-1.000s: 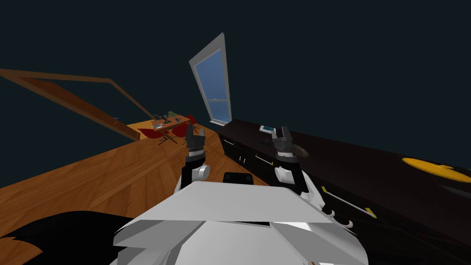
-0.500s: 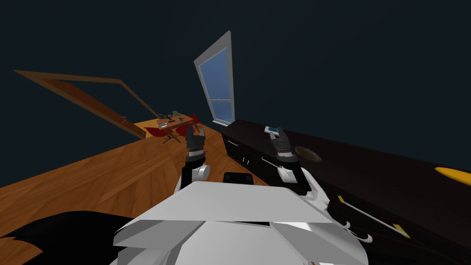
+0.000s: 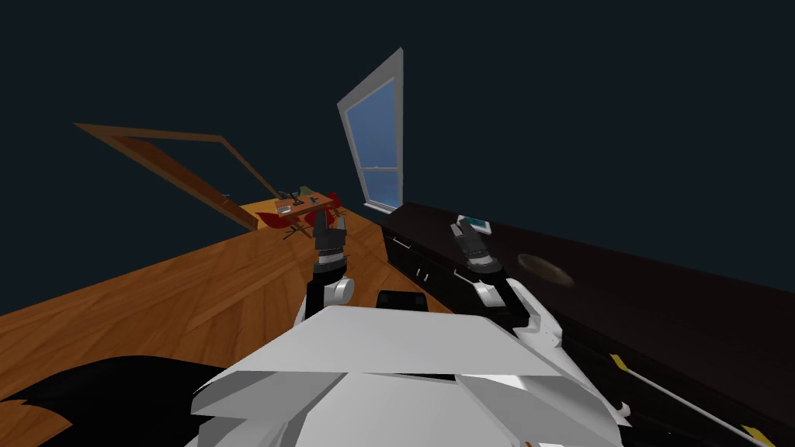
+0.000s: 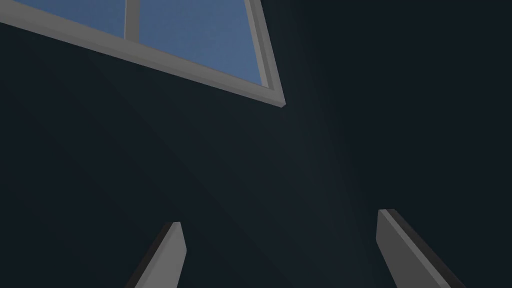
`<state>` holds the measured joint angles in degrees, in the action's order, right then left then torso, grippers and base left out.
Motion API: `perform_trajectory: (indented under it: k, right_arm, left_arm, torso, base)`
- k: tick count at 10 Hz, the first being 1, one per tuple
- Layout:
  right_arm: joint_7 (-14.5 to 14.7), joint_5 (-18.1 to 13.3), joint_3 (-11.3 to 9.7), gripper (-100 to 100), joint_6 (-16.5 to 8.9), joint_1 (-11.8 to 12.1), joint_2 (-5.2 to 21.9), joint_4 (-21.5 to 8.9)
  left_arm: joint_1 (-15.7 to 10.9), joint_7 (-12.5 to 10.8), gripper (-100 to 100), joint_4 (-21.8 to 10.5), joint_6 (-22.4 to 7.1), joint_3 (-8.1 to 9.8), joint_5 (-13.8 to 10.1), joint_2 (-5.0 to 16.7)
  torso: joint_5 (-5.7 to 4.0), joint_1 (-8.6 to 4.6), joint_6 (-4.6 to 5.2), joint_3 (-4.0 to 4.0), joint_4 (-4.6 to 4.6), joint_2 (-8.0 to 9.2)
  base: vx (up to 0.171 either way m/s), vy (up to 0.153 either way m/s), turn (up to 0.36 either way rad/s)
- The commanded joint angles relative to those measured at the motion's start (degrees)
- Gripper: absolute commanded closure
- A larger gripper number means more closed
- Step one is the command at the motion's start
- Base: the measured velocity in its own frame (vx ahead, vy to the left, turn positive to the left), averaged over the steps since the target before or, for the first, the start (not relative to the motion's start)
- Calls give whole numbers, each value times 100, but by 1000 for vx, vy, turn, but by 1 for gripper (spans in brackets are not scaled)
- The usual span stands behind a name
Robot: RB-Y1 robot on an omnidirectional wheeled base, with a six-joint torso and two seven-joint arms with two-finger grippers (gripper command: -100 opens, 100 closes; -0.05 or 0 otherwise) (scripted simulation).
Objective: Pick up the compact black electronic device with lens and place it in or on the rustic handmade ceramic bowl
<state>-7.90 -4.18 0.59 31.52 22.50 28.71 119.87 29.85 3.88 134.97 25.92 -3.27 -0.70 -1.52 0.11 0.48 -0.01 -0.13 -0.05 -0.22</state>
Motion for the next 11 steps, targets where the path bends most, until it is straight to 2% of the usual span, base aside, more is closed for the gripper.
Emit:
perform_trajectory:
  k: [1,2,5,6,7,9,10,11]
  right_arm:
    - [10,-31,-16,-100,67,-40,286,-81]
    - [10,-31,-16,-100,67,-40,371,-81]
    - [65,-173,-103,-100,324,-161,930,-418]
    - [65,-173,-103,-100,324,-161,1120,-418]
    - [95,-247,-153,-100,449,-218,1301,-592]
    - [95,-247,-153,-100,449,-218,1573,-592]
    - [126,-323,-209,-100,570,-270,1781,-768]
    - [126,-323,-209,-100,570,-270,1944,-768]
  left_arm:
    - [0,0,0,0,0,0,0,0]
    - [0,0,0,0,0,0,0,0]
    - [0,0,0,0,0,0,0,0]
    - [0,0,0,0,0,0,0,0]
    - [0,0,0,0,0,0,0,0]
    - [0,0,0,0,0,0,0,0]
    - [0,0,0,0,0,1,0,1]
    - [0,0,0,0,0,1,0,0]
  torso:
    - [0,0,0,0,0,0]
    - [0,-5,2,0,0,2]
    - [-1,-11,3,7,2,13]
    - [0,0,0,4,1,7]
    - [0,-5,3,6,2,11]
    - [-1,-10,3,4,1,8]
    - [-5,-28,4,9,3,17]
    - [-5,-20,2,8,3,15]
  base:
    - [62,111,42]
    - [22,51,-18]
    - [40,109,93]
    - [39,111,46]
    - [55,122,79]
    - [36,66,31]
    - [32,76,89]
    - [34,90,63]
